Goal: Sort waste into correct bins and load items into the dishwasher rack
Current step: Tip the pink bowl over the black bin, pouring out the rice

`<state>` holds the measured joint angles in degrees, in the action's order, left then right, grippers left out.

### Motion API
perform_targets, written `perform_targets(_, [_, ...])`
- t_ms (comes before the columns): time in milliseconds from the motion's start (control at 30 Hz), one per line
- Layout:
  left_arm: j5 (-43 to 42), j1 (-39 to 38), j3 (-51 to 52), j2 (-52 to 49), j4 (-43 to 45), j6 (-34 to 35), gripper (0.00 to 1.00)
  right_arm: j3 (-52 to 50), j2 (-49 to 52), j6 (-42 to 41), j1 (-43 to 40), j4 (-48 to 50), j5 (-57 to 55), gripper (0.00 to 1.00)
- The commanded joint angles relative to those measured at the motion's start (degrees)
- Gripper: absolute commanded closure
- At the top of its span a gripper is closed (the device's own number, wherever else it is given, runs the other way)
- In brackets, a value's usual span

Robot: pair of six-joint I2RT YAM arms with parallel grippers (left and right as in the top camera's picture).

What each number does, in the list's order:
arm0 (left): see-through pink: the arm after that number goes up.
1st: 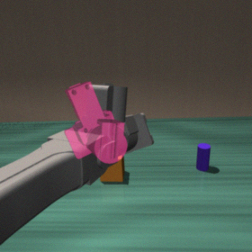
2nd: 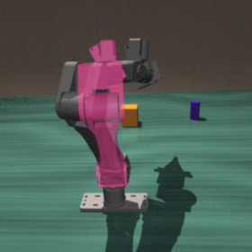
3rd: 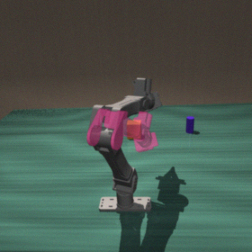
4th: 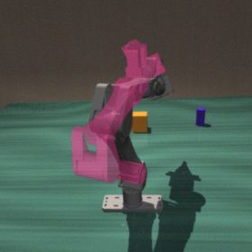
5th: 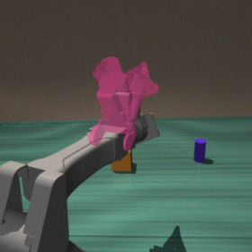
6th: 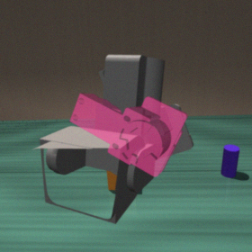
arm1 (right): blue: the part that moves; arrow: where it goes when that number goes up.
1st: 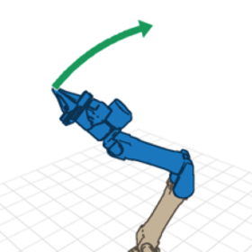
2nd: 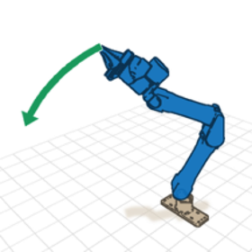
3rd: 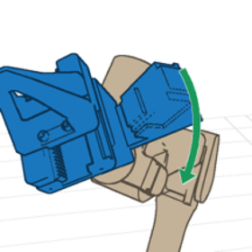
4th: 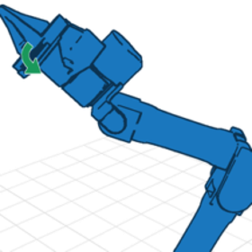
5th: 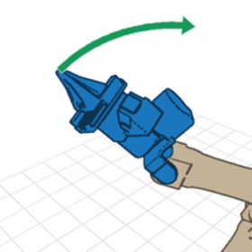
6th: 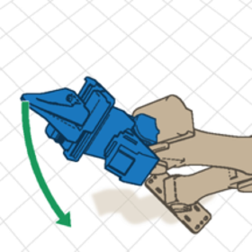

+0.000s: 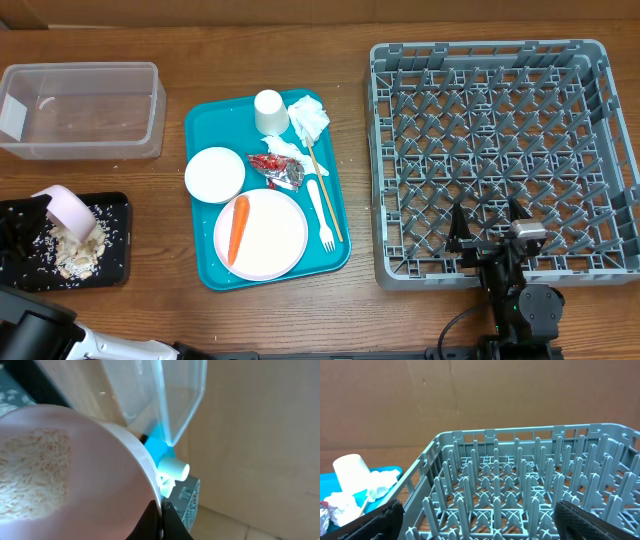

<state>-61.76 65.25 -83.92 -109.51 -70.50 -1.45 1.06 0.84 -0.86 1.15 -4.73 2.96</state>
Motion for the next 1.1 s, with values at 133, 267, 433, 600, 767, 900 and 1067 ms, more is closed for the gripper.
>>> perform_targets(133, [3.74,-0.44,0.59,-0.44,-0.42,4.96,0.96,-0.59,-0.68,-0.26,-0.26,0.13,-0.33,0.00])
perform_targets(267, [-5.05,-0.81,0.59,-0.66,-1.01,-3.45,0.96,-0.59,-0.68,-0.26,-0.26,0.13,-0.33,0.00])
perform_targets(433, [-3.67,-0.94,0.59,-1.07,0.02,-2.73,0.96,-0.59,-0.68,-0.26,-0.26,0.13,-0.33,0.00])
perform_targets(600, [-5.27,-0.94,0.59,-1.44,-1.07,-5.90,0.96,-0.59,-0.68,-0.26,-0.26,0.13,-0.33,0.00])
perform_targets(767, [-5.53,-0.94,0.59,-1.73,-0.66,-7.43,0.95,-0.59,-0.68,-0.26,-0.26,0.13,-0.33,0.00])
perform_targets(900, [-8.57,-0.79,0.59,-2.36,-1.46,-10.10,0.96,-0.59,-0.68,-0.26,-0.26,0.13,-0.33,0.00])
perform_targets(1067, [-11.23,-0.79,0.59,-2.69,-2.40,-7.02,0.96,-0.59,-0.68,-0.26,-0.26,0.13,-0.33,0.00])
